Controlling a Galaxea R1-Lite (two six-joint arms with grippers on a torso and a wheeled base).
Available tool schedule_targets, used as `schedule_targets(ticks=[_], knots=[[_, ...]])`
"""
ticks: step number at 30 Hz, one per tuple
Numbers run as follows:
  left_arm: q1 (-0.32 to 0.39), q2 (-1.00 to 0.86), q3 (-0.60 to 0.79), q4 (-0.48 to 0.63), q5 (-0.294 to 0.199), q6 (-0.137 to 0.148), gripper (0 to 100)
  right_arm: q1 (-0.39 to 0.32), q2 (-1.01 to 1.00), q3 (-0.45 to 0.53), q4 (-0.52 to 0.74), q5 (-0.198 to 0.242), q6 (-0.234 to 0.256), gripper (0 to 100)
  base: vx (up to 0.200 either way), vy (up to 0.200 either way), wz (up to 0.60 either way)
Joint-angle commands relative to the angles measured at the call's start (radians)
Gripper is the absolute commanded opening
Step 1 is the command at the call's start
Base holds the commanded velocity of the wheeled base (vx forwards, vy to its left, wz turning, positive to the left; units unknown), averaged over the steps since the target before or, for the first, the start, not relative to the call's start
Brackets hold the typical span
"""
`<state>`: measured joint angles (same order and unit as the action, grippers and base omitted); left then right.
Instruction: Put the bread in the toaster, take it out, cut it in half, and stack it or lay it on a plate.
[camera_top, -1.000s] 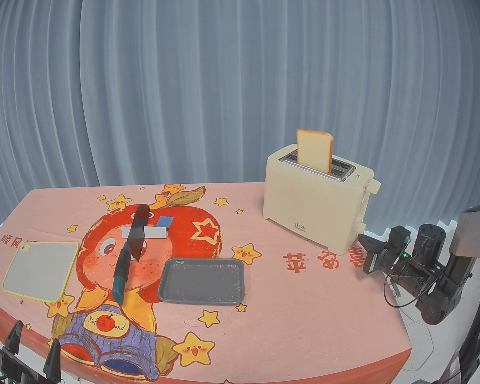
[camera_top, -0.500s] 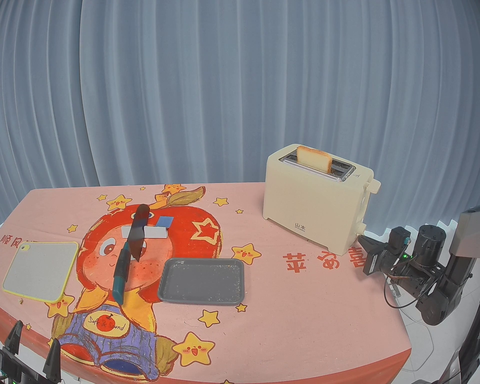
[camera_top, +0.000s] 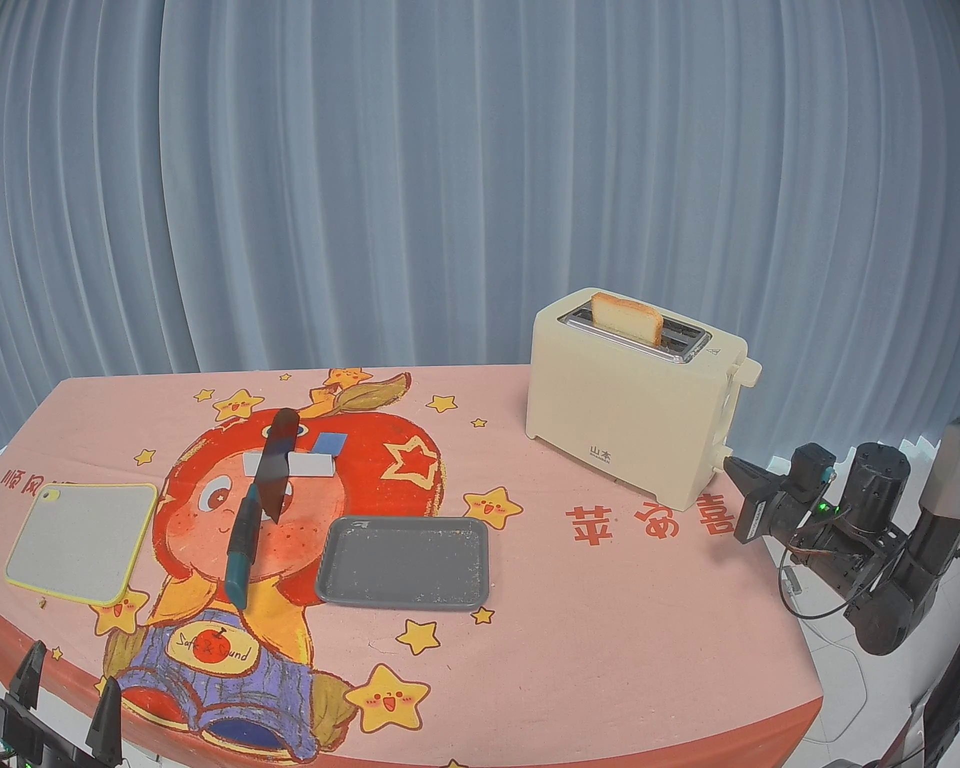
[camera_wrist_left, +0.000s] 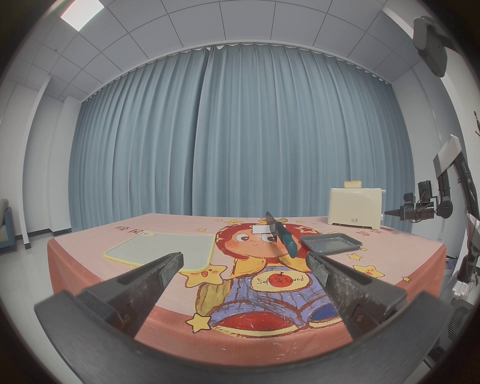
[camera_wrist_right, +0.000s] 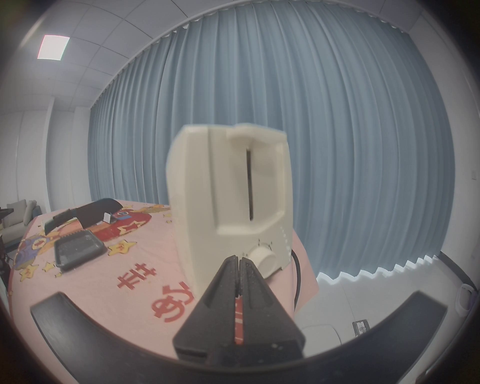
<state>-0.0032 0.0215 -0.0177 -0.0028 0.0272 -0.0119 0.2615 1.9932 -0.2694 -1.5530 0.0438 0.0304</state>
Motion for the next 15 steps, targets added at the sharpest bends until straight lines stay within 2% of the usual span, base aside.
schedule_targets(ticks=[1, 8, 9, 15], knots=[[0.000, 0.002, 0.018, 0.000, 0.000, 0.000, 100, 0.013, -0.113, 0.022, -0.010, -0.002, -0.004, 0, 0.000, 0.000, 0.00], [0.000, 0.002, 0.018, 0.000, 0.000, 0.000, 100, 0.012, -0.163, 0.025, -0.010, -0.001, -0.009, 0, 0.000, 0.000, 0.00], [0.000, 0.002, 0.018, 0.000, 0.000, 0.000, 100, 0.012, -0.166, 0.027, -0.010, -0.001, -0.010, 100, 0.000, 0.000, 0.00], [0.000, 0.002, 0.018, 0.000, 0.000, 0.000, 100, 0.027, -0.218, 0.047, -0.009, -0.001, -0.010, 100, 0.000, 0.000, 0.00]])
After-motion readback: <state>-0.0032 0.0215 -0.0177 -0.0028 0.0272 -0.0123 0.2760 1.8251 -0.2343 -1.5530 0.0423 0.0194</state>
